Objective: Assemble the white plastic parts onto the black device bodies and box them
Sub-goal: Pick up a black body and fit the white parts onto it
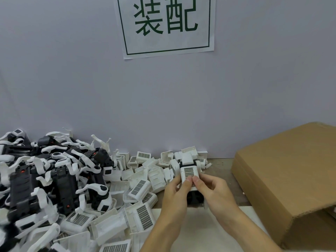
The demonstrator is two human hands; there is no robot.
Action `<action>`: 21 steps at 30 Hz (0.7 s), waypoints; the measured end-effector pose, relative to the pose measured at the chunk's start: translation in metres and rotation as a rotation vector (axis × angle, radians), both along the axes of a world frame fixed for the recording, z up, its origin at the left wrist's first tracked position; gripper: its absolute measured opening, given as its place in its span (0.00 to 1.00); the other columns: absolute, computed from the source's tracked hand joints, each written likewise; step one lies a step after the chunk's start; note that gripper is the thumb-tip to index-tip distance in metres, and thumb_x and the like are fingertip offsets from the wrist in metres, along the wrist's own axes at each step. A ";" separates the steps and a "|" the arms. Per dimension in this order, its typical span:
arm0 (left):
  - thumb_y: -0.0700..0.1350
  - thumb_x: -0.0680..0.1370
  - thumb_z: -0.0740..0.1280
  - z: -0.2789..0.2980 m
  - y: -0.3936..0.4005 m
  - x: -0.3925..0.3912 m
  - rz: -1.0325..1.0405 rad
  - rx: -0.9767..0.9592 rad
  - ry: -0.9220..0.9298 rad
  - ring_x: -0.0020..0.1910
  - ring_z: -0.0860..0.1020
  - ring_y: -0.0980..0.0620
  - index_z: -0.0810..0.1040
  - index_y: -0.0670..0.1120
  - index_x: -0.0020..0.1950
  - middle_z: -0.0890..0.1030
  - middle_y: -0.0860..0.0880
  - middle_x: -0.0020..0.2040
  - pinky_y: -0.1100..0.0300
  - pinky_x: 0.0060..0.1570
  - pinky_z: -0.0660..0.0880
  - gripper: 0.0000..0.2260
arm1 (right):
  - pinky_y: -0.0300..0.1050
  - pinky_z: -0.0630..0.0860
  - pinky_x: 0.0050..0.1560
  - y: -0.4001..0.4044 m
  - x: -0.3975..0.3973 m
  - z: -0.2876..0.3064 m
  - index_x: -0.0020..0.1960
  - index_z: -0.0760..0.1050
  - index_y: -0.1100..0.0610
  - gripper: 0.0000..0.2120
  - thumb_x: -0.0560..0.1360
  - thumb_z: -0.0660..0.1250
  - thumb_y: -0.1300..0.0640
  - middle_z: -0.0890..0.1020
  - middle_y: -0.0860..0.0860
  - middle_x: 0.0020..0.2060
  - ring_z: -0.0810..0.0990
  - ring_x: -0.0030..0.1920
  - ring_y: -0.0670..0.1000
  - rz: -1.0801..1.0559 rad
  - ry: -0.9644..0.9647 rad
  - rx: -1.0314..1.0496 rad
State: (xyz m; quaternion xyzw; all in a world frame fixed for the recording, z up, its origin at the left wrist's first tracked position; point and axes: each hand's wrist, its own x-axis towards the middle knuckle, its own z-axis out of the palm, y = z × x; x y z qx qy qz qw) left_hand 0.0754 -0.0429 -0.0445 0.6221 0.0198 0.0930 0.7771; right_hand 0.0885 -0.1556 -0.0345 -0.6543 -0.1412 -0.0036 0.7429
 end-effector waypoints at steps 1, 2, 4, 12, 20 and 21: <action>0.45 0.82 0.65 0.001 0.001 0.000 -0.016 -0.001 -0.008 0.56 0.84 0.44 0.86 0.50 0.56 0.86 0.43 0.54 0.39 0.59 0.79 0.09 | 0.35 0.80 0.42 0.000 0.001 0.000 0.53 0.85 0.52 0.10 0.82 0.64 0.58 0.88 0.49 0.47 0.86 0.50 0.46 -0.002 -0.011 -0.016; 0.44 0.82 0.65 0.001 0.001 -0.001 -0.023 -0.007 -0.016 0.56 0.84 0.44 0.86 0.50 0.56 0.85 0.43 0.55 0.38 0.60 0.78 0.09 | 0.35 0.80 0.44 -0.001 0.001 0.000 0.54 0.85 0.52 0.10 0.82 0.64 0.58 0.88 0.48 0.48 0.86 0.51 0.45 -0.001 -0.017 -0.029; 0.44 0.82 0.66 0.002 0.001 -0.001 -0.022 -0.029 -0.026 0.56 0.84 0.44 0.86 0.49 0.56 0.85 0.42 0.55 0.38 0.59 0.78 0.09 | 0.36 0.80 0.46 -0.001 0.002 -0.001 0.54 0.84 0.51 0.10 0.82 0.63 0.57 0.88 0.48 0.48 0.86 0.52 0.46 0.012 -0.005 -0.022; 0.55 0.84 0.53 0.011 -0.002 -0.003 -0.169 -0.314 0.056 0.59 0.83 0.42 0.80 0.40 0.64 0.84 0.38 0.58 0.48 0.58 0.80 0.24 | 0.42 0.81 0.48 0.000 0.006 -0.004 0.55 0.78 0.46 0.10 0.75 0.74 0.52 0.83 0.45 0.49 0.82 0.50 0.42 -0.271 -0.062 -0.151; 0.48 0.83 0.60 0.006 0.001 0.003 -0.023 -0.247 0.062 0.54 0.85 0.47 0.84 0.43 0.56 0.86 0.44 0.54 0.54 0.46 0.82 0.15 | 0.48 0.82 0.48 -0.003 0.004 -0.005 0.66 0.75 0.50 0.22 0.73 0.73 0.58 0.80 0.46 0.53 0.83 0.48 0.48 -0.377 -0.147 -0.365; 0.48 0.83 0.62 0.006 0.001 0.002 0.039 -0.161 0.063 0.52 0.85 0.47 0.87 0.44 0.48 0.87 0.46 0.49 0.53 0.50 0.81 0.16 | 0.48 0.84 0.39 -0.006 0.005 -0.003 0.63 0.77 0.49 0.18 0.74 0.72 0.59 0.81 0.47 0.51 0.84 0.41 0.48 -0.396 -0.116 -0.287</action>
